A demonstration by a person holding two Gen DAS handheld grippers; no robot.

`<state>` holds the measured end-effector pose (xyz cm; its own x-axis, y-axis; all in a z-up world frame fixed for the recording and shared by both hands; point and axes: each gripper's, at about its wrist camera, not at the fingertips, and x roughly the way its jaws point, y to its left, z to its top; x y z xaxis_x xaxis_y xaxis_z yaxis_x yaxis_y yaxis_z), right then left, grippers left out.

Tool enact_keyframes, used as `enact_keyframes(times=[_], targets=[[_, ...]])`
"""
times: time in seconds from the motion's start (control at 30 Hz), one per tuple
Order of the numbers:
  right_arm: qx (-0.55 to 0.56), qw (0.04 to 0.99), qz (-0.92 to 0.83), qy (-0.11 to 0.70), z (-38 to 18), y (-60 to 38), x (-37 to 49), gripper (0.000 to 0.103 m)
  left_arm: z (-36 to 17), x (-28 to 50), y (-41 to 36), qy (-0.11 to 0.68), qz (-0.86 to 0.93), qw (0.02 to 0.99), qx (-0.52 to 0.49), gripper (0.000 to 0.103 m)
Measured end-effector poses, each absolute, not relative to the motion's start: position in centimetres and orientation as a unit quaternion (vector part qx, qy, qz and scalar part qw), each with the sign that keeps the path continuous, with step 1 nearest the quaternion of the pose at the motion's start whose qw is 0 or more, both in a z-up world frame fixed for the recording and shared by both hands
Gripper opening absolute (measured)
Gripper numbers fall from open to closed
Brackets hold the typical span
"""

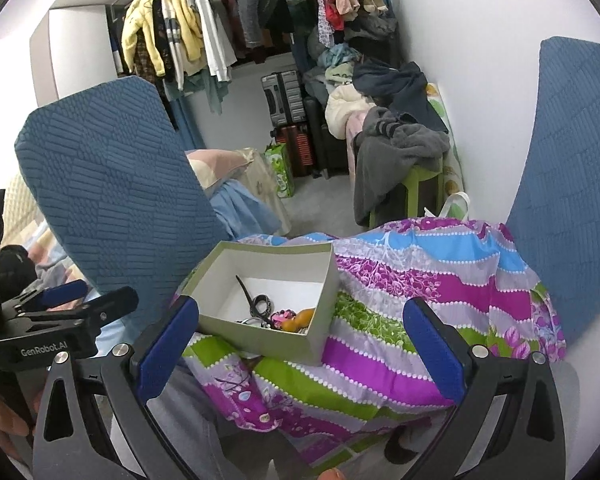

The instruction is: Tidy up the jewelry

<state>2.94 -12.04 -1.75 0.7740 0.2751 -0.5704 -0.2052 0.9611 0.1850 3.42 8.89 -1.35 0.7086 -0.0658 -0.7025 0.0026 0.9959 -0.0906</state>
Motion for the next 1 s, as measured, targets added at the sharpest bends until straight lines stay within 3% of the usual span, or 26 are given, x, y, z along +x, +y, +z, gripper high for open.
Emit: enact_keyframes(times=[1.0], targets=[[0.050, 0.944, 0.091, 0.313, -1.64, -12.90, 2.22, 0.103, -0.70, 3.64, 8.35, 0.375, -0.044, 0.926, -0.026, 0.103]])
